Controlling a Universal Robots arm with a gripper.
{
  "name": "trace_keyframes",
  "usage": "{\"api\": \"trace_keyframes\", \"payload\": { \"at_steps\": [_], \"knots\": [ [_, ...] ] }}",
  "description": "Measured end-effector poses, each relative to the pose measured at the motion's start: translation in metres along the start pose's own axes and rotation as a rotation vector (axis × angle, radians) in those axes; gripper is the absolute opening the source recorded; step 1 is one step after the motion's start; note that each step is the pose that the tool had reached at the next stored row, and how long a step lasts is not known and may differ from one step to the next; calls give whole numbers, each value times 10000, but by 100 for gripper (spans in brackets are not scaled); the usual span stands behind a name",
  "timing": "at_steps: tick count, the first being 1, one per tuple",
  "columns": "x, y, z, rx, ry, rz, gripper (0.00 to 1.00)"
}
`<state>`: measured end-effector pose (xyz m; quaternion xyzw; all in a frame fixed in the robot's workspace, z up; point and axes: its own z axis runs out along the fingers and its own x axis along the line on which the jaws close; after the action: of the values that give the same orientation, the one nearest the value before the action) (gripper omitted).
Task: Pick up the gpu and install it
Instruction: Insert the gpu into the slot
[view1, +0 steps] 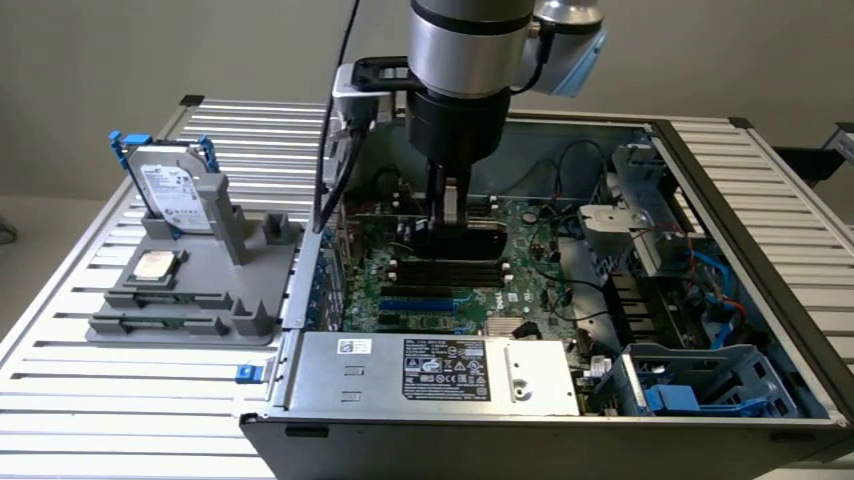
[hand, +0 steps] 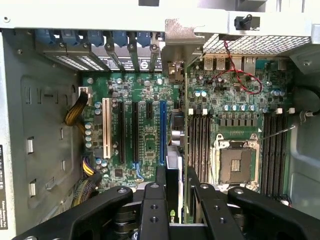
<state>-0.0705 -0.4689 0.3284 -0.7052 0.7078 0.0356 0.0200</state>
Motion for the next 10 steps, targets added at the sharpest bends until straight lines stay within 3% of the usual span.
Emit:
{"api": "trace_keyframes", "payload": {
  "at_steps": [10],
  "knots": [
    [48, 32, 179, 0, 0, 1, 26]
  ]
}}
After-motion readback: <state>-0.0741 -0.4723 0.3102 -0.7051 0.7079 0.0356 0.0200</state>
